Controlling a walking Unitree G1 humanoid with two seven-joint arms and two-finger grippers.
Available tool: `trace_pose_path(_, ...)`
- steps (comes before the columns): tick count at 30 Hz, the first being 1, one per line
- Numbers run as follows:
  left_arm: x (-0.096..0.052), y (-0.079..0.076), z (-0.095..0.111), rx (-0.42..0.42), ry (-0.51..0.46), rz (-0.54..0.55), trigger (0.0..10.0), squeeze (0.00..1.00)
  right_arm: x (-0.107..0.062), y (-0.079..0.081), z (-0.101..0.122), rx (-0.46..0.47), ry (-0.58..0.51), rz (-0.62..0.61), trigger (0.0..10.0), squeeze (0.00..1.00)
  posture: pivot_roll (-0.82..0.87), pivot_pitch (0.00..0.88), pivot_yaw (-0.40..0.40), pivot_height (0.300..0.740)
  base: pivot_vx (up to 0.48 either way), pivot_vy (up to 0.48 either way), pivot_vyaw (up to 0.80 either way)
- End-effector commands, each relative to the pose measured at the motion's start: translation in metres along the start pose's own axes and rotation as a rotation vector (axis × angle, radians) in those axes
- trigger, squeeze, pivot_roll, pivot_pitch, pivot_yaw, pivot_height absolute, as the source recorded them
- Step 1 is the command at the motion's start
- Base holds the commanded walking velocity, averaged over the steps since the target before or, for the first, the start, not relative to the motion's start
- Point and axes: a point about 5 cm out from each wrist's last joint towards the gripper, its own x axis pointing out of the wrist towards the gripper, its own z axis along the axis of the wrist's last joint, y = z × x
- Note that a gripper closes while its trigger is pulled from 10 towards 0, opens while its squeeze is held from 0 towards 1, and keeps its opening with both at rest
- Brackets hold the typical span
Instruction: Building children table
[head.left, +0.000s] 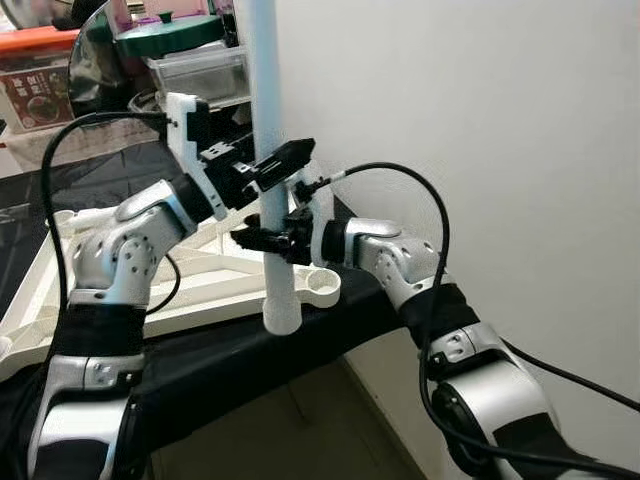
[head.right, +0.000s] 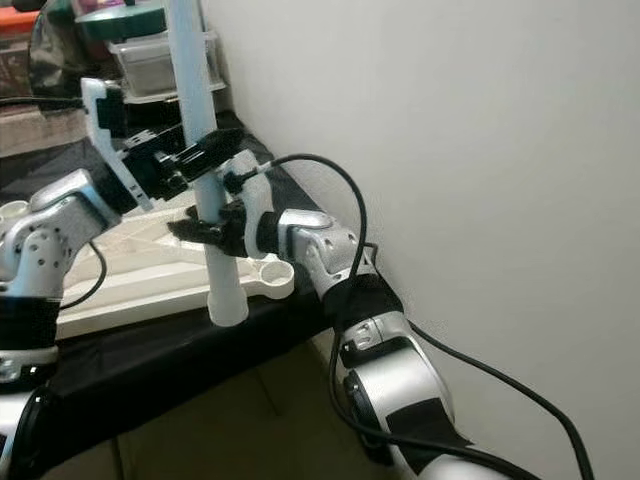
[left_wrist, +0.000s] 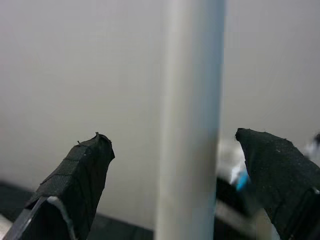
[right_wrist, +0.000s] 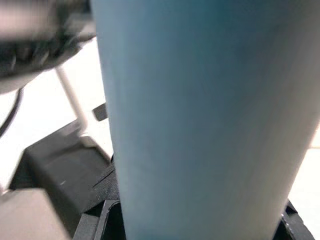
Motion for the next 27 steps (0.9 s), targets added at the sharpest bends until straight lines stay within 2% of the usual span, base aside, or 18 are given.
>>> trace_pose_path(1,-0.012,0.002,0.002,0.032,0.005,0.05,10.0,0.0,-0.003,-0.006,0.019,-0.021,-0.087,-0.055,0.0,0.0,-0.03,0.0,0.027,0.74,0.0,0.0,0.0)
trace_pose_path(2,-0.016,0.003,0.0,0.046,0.009,0.073,10.0,0.0,-0.005,-0.011,0.023,-0.019,-0.111,-0.091,0.0,0.0,-0.03,0.0,0.027,0.74,0.0,0.0,0.0)
trace_pose_path(3,-0.025,0.005,-0.002,0.045,-0.007,0.129,10.0,0.0,-0.011,-0.019,0.03,-0.035,-0.15,-0.164,4.4,0.0,-0.03,0.0,0.026,0.74,0.0,0.0,0.0)
trace_pose_path(4,-0.025,0.005,-0.002,0.045,-0.007,0.129,10.0,0.0,-0.011,-0.019,0.03,-0.035,-0.15,-0.164,4.4,0.0,-0.03,0.0,0.026,0.74,0.0,0.0,0.0)
trace_pose_path(5,-0.033,0.007,-0.004,0.044,-0.022,0.18,10.0,0.0,-0.016,-0.025,0.036,-0.047,-0.184,-0.23,10.0,0.0,-0.03,0.0,0.026,0.74,0.0,0.0,0.0)
trace_pose_path(7,-0.048,0.009,-0.008,0.04,-0.054,0.283,10.0,0.0,-0.024,-0.035,0.047,-0.105,-0.247,-0.357,10.0,0.0,-0.03,0.0,0.023,0.74,0.0,0.0,0.0)
trace_pose_path(11,-0.059,0.006,-0.012,0.035,-0.08,0.353,10.0,0.0,-0.03,-0.04,0.056,-0.15,-0.309,-0.448,10.0,0.0,-0.02,0.0,0.016,0.74,0.0,0.0,0.0)
trace_pose_path(13,-0.07,-0.002,-0.021,0.009,-0.108,0.429,10.0,0.0,-0.033,-0.04,0.064,-0.281,-0.359,-0.55,10.0,0.0,-0.02,0.0,0.009,0.74,0.0,0.0,0.0)
trace_pose_path(16,-0.074,-0.007,-0.027,0.001,-0.11,0.449,10.0,0.0,-0.033,-0.04,0.064,-0.338,-0.366,-0.59,10.0,0.0,-0.02,0.0,0.009,0.74,0.0,0.0,0.0)
trace_pose_path(17,-0.076,-0.018,-0.037,-0.014,-0.09,0.456,10.0,0.0,-0.029,-0.038,0.061,-0.387,-0.361,-0.617,10.0,0.0,-0.02,0.0,-0.001,0.74,0.0,0.0,0.0)
trace_pose_path(18,-0.076,-0.018,-0.037,-0.014,-0.09,0.456,10.0,0.0,-0.029,-0.038,0.061,-0.387,-0.361,-0.617,10.0,0.0,-0.02,0.0,-0.001,0.74,0.0,0.0,0.0)
trace_pose_path(21,-0.078,-0.06,-0.07,-0.078,-0.033,0.449,10.0,0.0,-0.016,-0.036,0.041,-0.44,-0.317,-0.683,10.0,0.0,-0.01,0.022,-0.018,0.74,0.0,0.0,0.0)
trace_pose_path(22,-0.078,-0.06,-0.07,-0.078,-0.033,0.449,10.0,0.0,-0.016,-0.036,0.041,-0.44,-0.317,-0.683,10.0,0.0,-0.01,0.022,-0.018,0.74,0.0,0.0,0.0)
trace_pose_path(23,-0.078,-0.074,-0.079,-0.073,0.001,0.44,10.0,0.0,-0.011,-0.036,0.035,-0.43,-0.304,-0.708,10.0,0.0,0.0,0.055,-0.034,0.74,0.0,0.0,0.0)
trace_pose_path(24,-0.078,-0.074,-0.079,-0.073,0.001,0.44,10.0,0.0,-0.011,-0.036,0.035,-0.43,-0.304,-0.708,10.0,0.0,0.0,0.055,-0.034,0.74,0.0,0.0,0.0)
trace_pose_path(25,-0.077,-0.086,-0.086,-0.084,0.015,0.445,10.0,0.0,-0.007,-0.034,0.032,-0.441,-0.292,-0.717,10.0,0.0,0.01,0.087,-0.038,0.74,0.0,0.0,0.0)
trace_pose_path(26,-0.077,-0.086,-0.086,-0.084,0.015,0.445,10.0,0.0,-0.007,-0.034,0.032,-0.441,-0.292,-0.717,10.0,0.0,0.01,0.087,-0.038,0.74,0.0,0.0,0.0)
trace_pose_path(27,-0.077,-0.099,-0.092,-0.075,0.042,0.444,10.0,0.0,-0.004,-0.033,0.027,-0.446,-0.283,-0.733,10.0,0.0,0.01,0.121,-0.051,0.74,0.0,0.0,0.0)
